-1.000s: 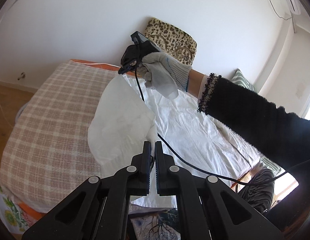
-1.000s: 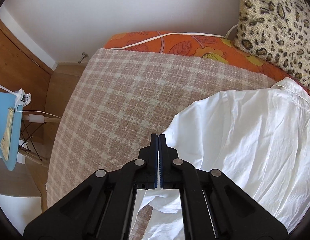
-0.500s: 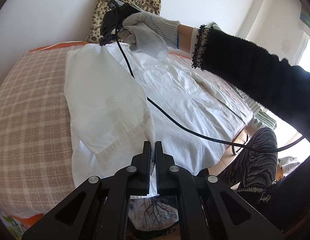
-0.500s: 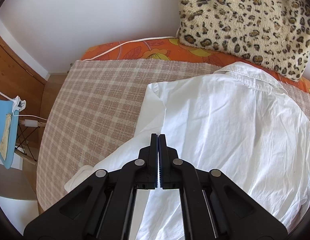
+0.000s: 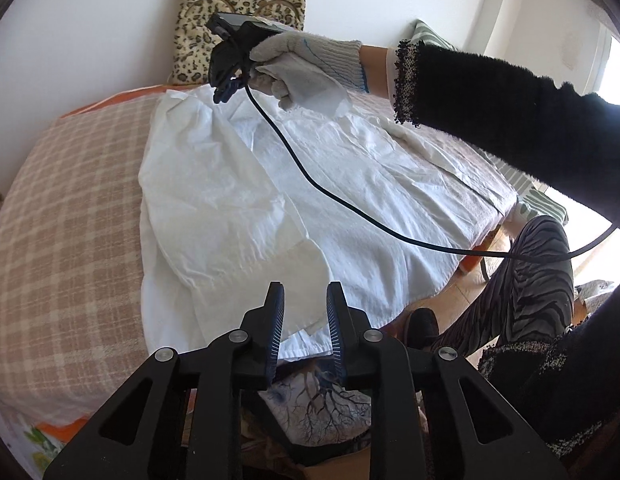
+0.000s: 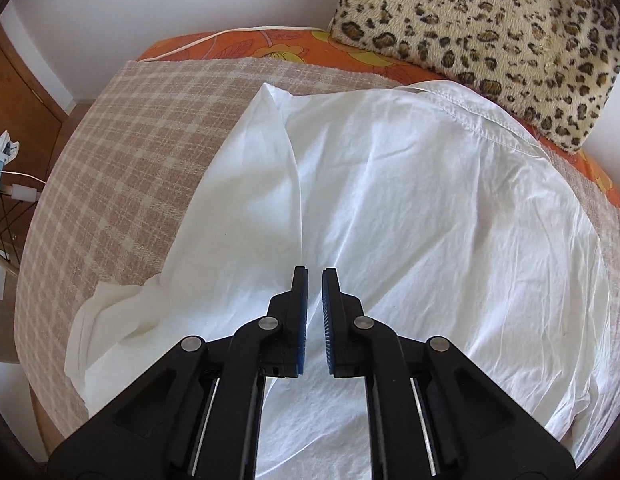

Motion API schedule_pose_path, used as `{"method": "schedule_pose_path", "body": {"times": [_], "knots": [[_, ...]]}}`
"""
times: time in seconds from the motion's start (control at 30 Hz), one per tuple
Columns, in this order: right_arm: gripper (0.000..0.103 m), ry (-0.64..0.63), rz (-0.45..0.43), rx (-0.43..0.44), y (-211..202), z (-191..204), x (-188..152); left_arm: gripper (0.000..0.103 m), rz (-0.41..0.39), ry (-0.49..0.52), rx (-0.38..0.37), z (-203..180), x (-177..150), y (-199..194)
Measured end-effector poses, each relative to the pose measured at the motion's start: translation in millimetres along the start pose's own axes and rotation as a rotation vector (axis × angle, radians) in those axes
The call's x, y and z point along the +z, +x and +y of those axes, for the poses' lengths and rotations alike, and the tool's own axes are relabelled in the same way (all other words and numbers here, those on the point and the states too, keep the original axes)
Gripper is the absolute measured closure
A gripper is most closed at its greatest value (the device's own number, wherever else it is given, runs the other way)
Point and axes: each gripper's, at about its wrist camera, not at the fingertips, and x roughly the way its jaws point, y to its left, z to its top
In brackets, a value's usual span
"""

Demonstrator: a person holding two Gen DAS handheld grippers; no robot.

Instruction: Fold small clothes

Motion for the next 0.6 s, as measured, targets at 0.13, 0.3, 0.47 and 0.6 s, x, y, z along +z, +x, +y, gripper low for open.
{"method": "schedule_pose_path", "body": {"times": [0.13,0.3,0.47,0.6], "knots": [[0.088,-0.018,-0.046,0.129,-34,13,-5,0.079,-0.046,-0.131,0.059,28,-3,-12],[0.064,-0.076,-0.042,0.168,-40,48,-9,0.079,0.038,-0.278,0.073,62,-10,11],[0.064,-0.103,-0.01,0.188,-28,72,-9,0.073,0.117,-0.33,0.087,71,-13,39],[0.064,-0.142,0.004,0.146,-22,85,-6,0.062,0.137,-0.316,0.083,66,-12,47]]}}
